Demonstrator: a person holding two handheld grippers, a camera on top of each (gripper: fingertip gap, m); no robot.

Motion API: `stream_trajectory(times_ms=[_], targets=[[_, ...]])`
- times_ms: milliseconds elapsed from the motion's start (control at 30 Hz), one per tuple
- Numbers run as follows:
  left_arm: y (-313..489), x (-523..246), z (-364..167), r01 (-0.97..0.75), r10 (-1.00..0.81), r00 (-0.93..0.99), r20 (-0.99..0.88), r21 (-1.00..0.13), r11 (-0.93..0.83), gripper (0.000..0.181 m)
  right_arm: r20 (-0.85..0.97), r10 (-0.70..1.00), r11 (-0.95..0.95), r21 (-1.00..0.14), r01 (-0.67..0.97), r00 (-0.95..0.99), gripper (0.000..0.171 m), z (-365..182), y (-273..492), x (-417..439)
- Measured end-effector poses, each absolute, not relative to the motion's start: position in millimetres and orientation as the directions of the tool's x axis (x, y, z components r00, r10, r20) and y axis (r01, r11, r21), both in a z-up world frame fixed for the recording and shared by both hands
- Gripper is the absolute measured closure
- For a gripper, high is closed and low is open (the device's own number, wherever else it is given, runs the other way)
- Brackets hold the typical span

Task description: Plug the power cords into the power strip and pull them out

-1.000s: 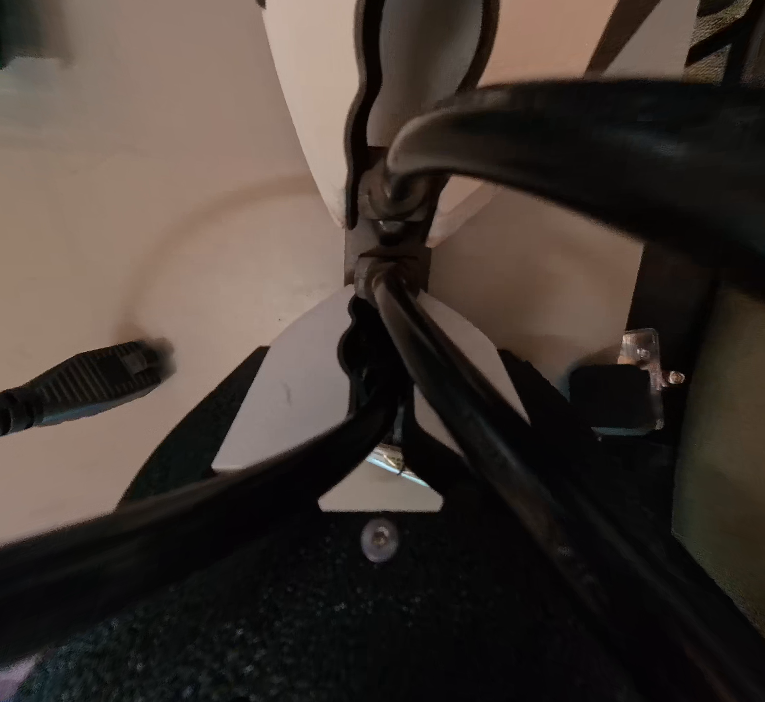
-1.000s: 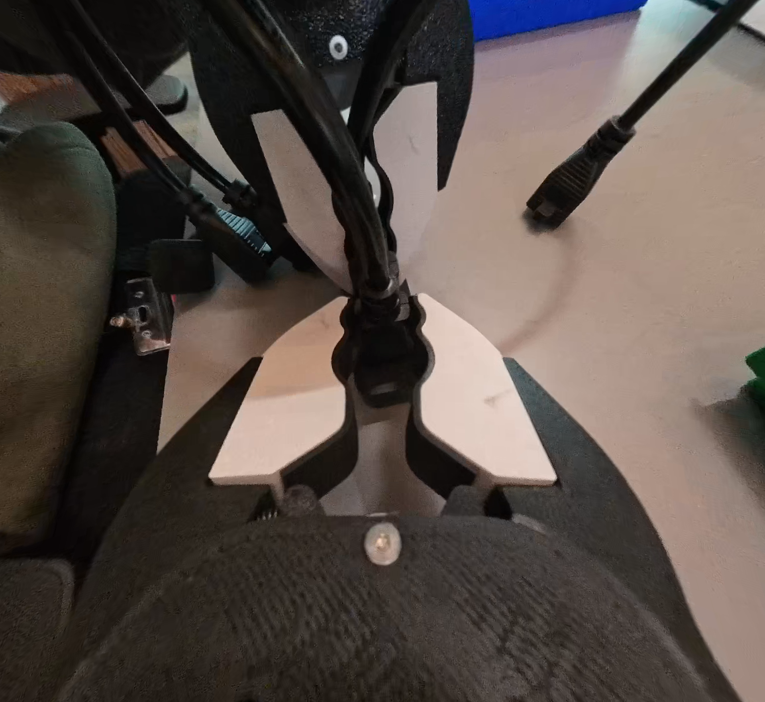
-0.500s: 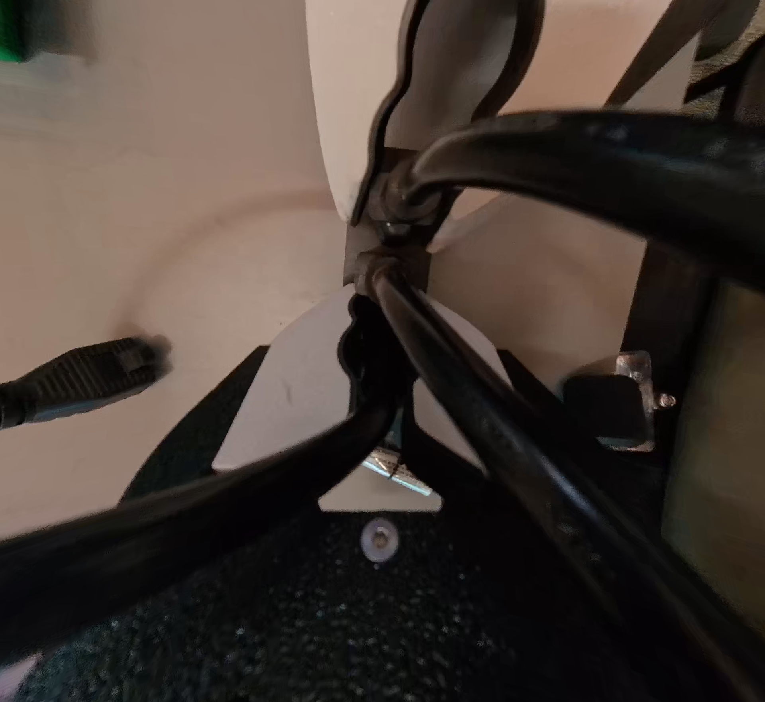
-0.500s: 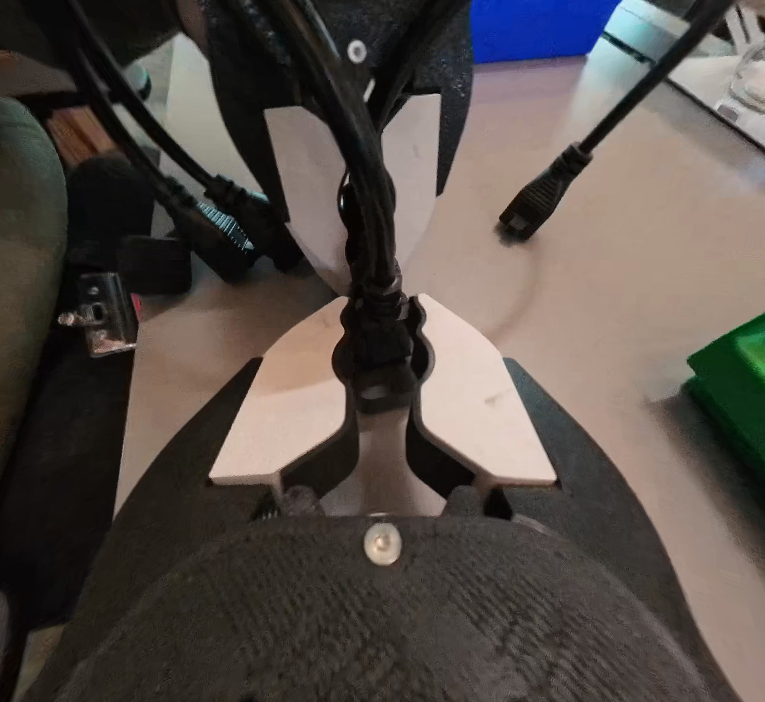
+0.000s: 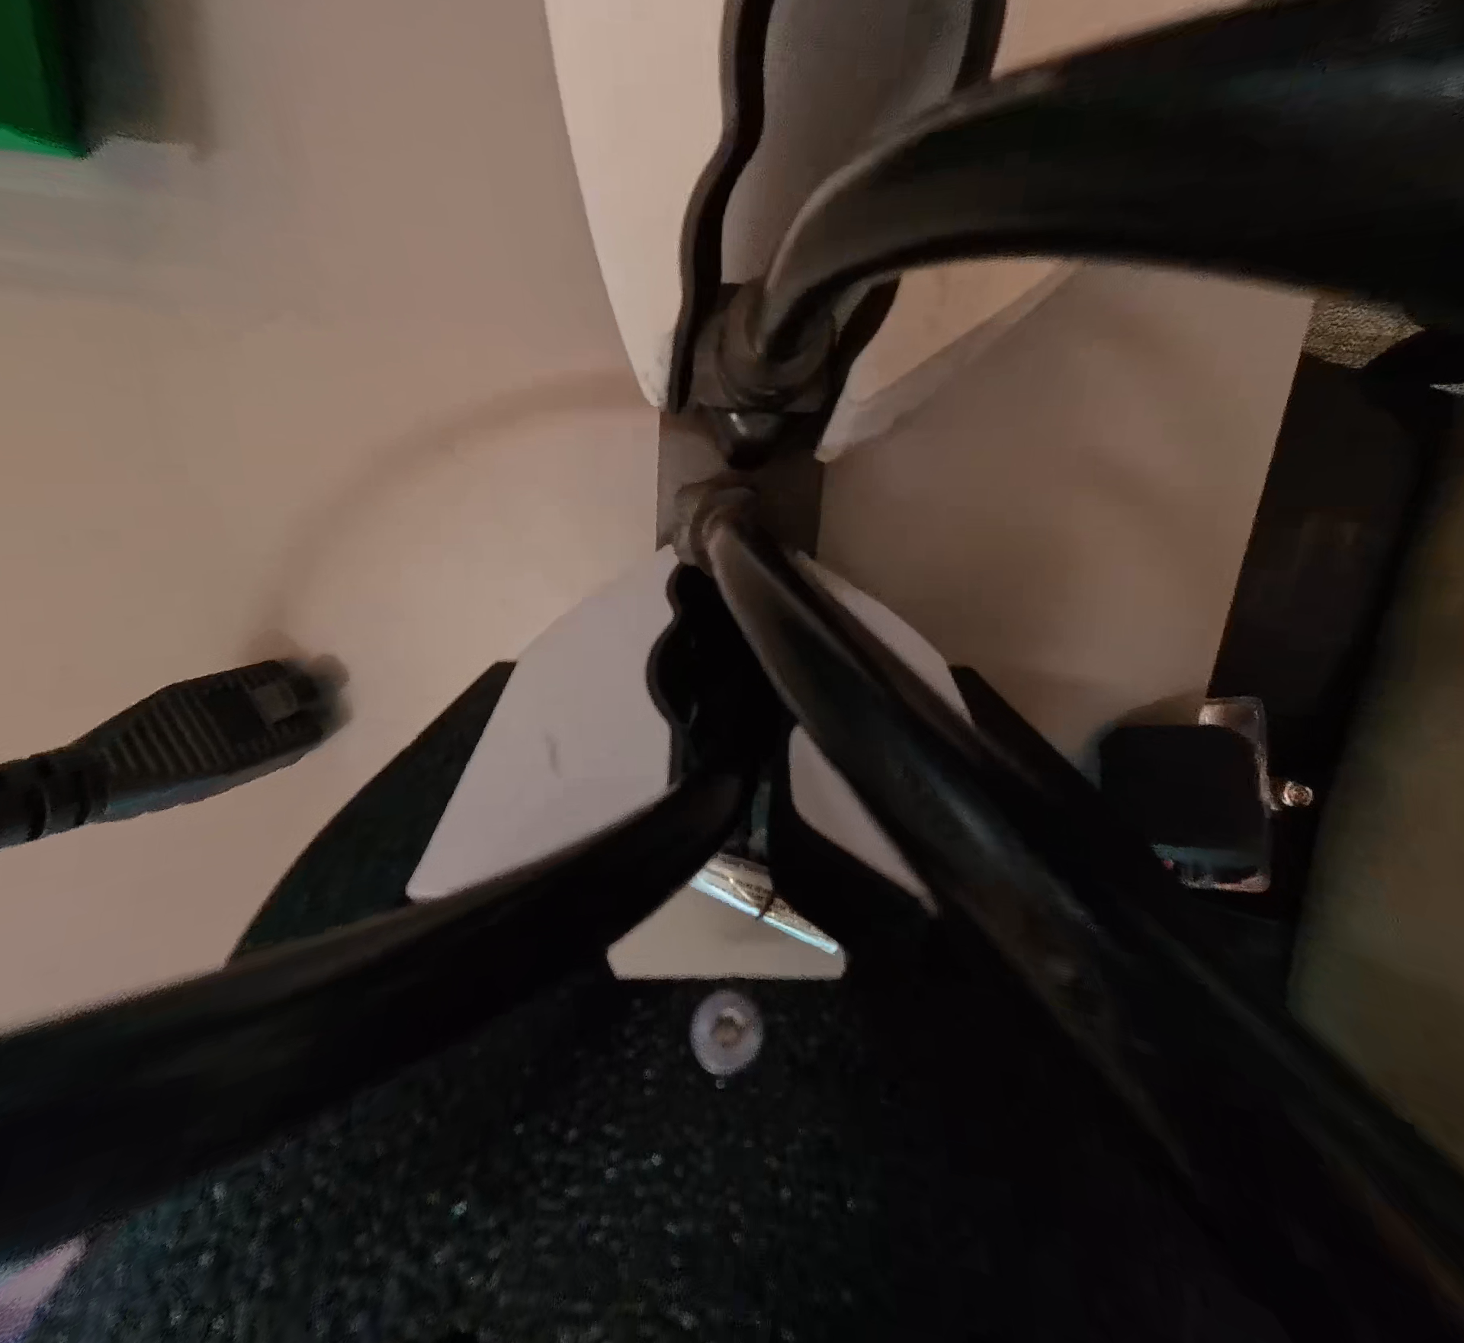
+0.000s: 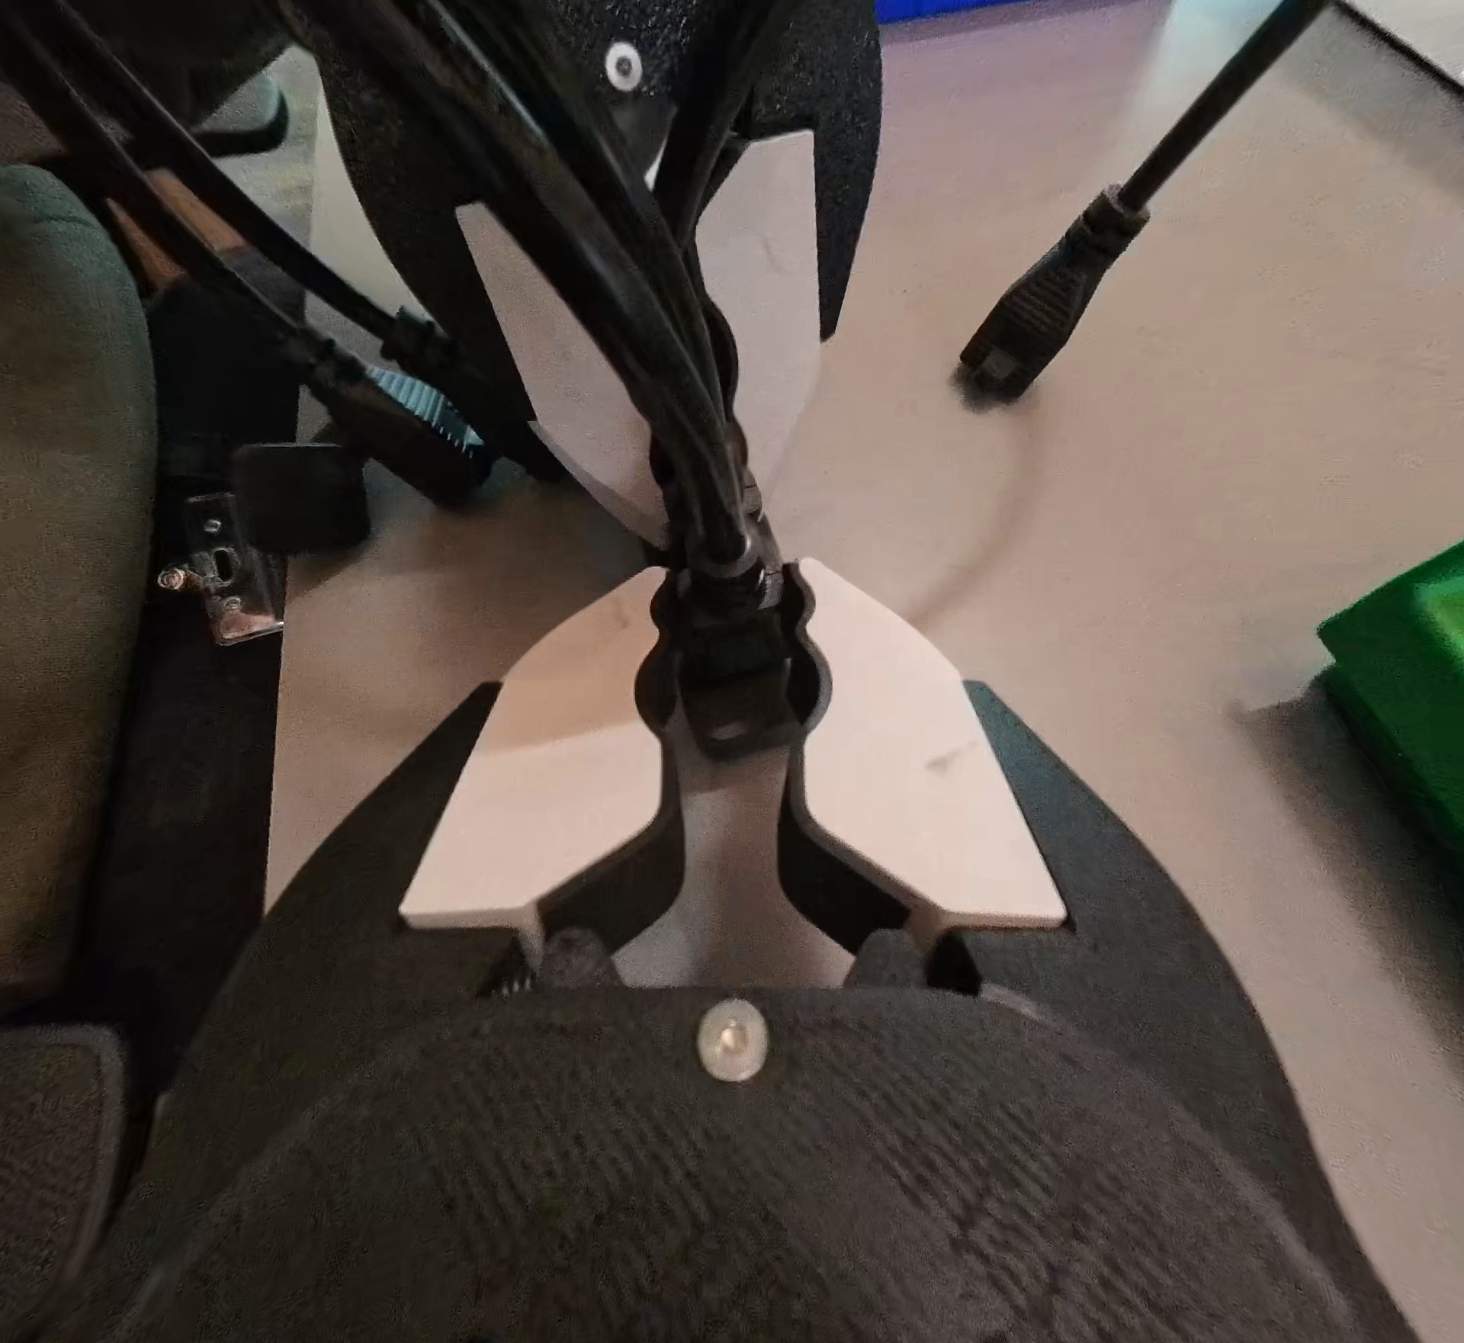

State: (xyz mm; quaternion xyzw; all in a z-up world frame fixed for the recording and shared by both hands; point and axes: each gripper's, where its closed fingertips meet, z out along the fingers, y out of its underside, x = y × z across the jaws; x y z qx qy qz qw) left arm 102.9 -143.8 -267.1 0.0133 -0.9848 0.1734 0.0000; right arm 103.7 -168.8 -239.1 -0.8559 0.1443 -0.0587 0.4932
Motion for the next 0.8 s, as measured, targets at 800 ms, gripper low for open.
stream_trajectory(times_ms=[800], targets=[[-143,101,-267,0.098,0.108,-0.994,0.023,-0.27,0.958,0.164,-0.059,-0.415,-0.409,-0.879,-0.244,0.908,0.156,-218,-165,101]])
